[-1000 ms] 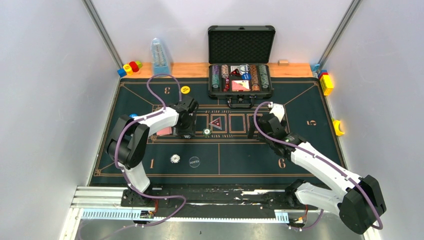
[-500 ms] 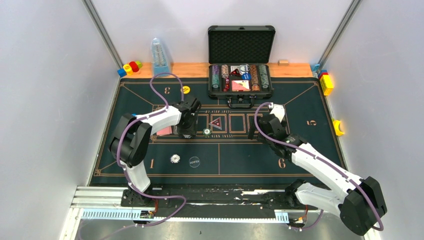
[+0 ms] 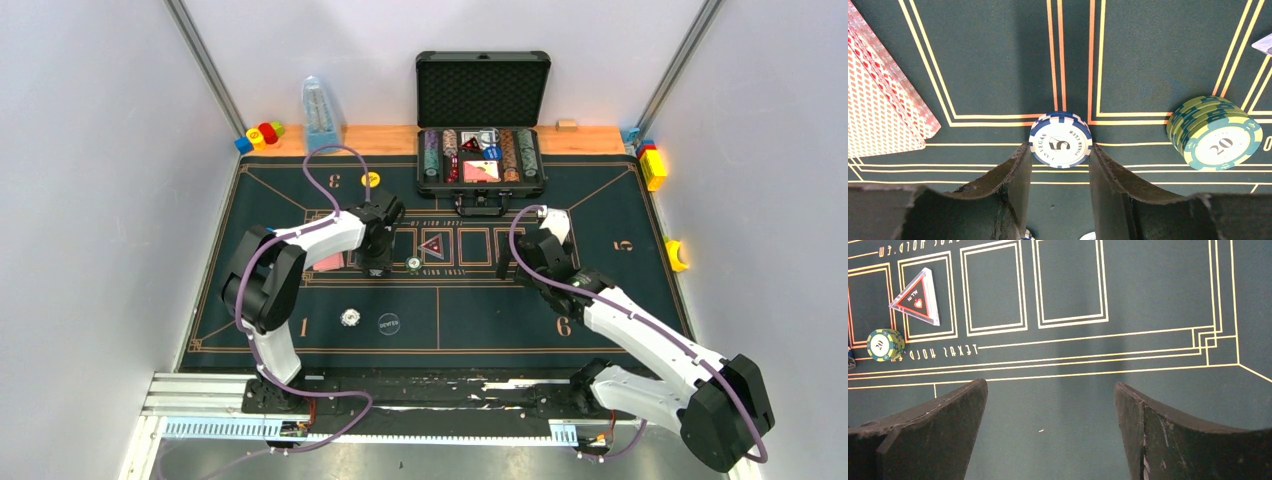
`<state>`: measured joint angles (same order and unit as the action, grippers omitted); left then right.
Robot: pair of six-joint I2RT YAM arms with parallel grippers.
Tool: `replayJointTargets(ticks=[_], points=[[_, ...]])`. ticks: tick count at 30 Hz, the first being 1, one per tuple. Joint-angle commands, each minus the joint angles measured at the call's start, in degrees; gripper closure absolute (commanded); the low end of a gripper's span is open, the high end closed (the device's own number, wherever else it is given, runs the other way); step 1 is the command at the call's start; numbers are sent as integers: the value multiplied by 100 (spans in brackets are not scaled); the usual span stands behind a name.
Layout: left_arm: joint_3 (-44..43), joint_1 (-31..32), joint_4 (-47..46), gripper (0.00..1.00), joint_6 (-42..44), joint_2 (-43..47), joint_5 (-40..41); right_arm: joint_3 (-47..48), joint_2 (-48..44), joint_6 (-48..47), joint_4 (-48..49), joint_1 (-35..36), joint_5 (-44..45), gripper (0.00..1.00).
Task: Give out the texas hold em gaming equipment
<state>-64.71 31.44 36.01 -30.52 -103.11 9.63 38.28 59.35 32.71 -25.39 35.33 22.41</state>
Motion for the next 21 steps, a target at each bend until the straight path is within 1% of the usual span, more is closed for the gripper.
replayJointTargets(ticks=[1, 2, 4, 12, 21], points=[[167, 64, -881, 79, -245, -566, 306, -9, -116, -24, 260, -9, 17, 0], [158, 64, -891, 87, -249, -488, 398, -13, -117, -27, 262, -9, 12, 0], [163, 63, -936, 99, -281, -297, 527, -14, -131, -28, 265, -11, 6, 0], [211, 64, -1260, 100, -150, 388, 724, -23, -152, -42, 309, -9, -39, 0], [-11, 51, -1175, 100, -40, 394, 971, -31, -154, -39, 306, -9, -20, 0]])
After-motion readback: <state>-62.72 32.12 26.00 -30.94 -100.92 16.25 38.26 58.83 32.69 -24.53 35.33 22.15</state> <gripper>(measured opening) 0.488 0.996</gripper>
